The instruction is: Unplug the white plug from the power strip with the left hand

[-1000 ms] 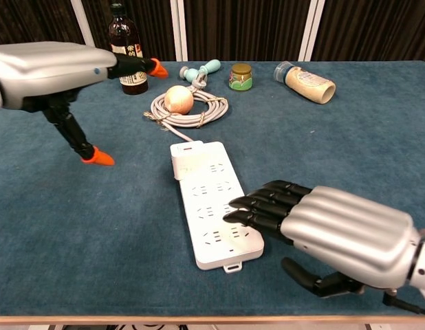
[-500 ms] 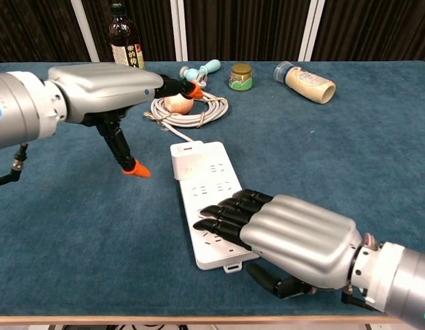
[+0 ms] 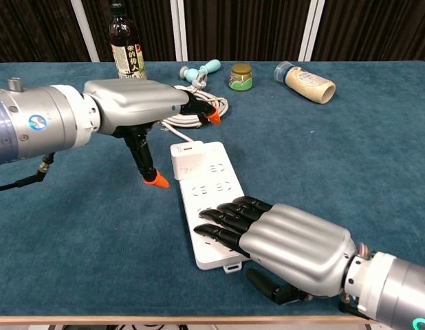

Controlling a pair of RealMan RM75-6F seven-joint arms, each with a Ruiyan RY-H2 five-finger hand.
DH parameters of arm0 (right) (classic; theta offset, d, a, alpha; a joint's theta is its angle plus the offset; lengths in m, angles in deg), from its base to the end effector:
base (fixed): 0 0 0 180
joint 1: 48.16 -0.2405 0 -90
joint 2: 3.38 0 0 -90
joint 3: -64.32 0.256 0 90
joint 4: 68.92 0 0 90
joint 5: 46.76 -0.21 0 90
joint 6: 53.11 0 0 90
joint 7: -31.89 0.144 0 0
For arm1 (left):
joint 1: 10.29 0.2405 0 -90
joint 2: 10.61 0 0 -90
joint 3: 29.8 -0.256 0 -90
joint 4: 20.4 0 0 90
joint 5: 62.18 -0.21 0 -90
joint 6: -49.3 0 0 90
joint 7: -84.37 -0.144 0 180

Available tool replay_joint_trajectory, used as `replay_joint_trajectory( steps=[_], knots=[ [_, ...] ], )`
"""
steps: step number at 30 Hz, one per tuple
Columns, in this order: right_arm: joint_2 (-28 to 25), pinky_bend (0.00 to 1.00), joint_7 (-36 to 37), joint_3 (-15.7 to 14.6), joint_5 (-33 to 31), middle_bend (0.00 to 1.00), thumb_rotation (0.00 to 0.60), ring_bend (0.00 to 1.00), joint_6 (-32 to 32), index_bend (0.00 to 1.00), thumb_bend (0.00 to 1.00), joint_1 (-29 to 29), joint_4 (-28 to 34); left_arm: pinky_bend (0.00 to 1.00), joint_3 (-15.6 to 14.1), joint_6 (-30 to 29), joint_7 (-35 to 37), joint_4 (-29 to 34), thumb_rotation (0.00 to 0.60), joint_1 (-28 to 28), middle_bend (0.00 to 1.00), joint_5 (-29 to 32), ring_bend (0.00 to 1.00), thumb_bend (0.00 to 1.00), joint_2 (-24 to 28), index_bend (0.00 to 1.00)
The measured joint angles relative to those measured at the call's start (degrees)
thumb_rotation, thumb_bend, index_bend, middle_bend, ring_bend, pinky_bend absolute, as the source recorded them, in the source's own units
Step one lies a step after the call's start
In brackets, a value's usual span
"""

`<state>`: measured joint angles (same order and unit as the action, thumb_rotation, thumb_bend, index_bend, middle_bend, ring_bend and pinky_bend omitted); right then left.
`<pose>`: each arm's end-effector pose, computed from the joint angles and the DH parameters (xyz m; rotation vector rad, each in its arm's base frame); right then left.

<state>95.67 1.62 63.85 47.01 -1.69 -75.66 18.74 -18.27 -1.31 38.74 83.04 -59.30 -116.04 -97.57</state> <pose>-0.1358 -0.1946 -0.0975 2.3385 -0.6629 0.9343 -0.0605 0.2979 -0.0300 -2.1915 -0.7352 -0.8469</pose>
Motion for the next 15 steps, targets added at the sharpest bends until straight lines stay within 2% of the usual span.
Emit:
replay_joint_trajectory(
  steps=[11,15],
  knots=[
    [-0.2,0.07,-0.3,-1.1,-0.9,0.0,0.6,0.0,0.6,0.0,0.71,-0.1,0.2,0.02,-0.8,1.4,-1.2,-3.0,0.6,-4.0,0.21,3.0,0.02,0.0,-1.8,0.21],
    [-0.3,0.07,-0.4,-1.2,-1.2,0.0,0.6,0.0,0.9,0.0,0.71,-0.1,0.3,0.02,-1.1,3.3,-1.8,-4.2,0.6,-5.9,0.24,4.2,0.02,0.0,-1.6,0.25]
  ],
)
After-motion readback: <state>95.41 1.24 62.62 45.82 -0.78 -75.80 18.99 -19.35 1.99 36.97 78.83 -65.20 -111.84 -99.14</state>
